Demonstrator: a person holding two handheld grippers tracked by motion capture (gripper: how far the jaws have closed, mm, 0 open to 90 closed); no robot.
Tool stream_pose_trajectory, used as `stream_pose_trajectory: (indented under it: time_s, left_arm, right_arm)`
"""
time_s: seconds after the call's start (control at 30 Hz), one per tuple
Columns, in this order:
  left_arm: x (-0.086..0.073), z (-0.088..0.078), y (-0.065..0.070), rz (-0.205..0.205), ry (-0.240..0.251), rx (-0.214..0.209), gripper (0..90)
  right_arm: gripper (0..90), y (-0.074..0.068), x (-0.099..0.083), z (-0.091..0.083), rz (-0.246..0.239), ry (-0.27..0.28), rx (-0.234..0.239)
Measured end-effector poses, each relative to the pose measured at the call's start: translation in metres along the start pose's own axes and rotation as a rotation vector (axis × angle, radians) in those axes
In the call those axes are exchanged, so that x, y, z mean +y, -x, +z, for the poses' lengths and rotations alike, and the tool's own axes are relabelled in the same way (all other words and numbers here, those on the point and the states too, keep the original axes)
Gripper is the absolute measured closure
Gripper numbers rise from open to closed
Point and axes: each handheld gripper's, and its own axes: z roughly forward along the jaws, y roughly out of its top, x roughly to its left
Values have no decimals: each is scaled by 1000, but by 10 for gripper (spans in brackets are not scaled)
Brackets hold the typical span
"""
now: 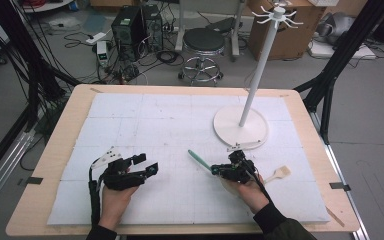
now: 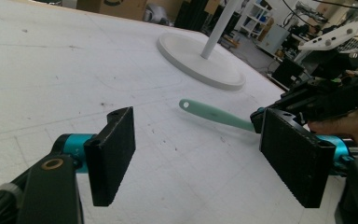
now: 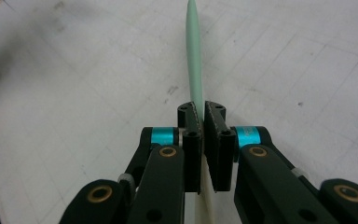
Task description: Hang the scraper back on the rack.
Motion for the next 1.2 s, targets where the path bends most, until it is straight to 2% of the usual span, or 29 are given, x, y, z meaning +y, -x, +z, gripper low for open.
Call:
stream_pose_trajectory:
  time_s: [0.07, 0.17, 0.3, 0.47, 0.67, 0.97, 1.2]
  left_arm:
    - [0, 0, 0, -1, 2, 4, 274]
    - [0, 0, 0, 1, -2, 2, 274]
    - [0, 0, 0, 1, 1, 2, 274]
    - [0, 0, 0, 1, 1, 1, 274]
    - [0, -2, 0, 0, 8, 0, 274]
    - [0, -2, 0, 2, 8, 1, 274]
    - [0, -2, -1, 1, 7, 4, 274]
  right_arm:
    - [863, 1, 1, -4, 15, 29, 24]
    - [863, 5, 3, -13, 41, 89, 31]
    - [863, 11, 6, -25, 57, 128, 28]
    - [862, 15, 18, -45, 61, 215, 46]
    - [862, 16, 33, -71, 43, 321, 62]
    - [861, 18, 44, -95, 39, 420, 71]
    - [861, 23, 45, -103, 66, 483, 82]
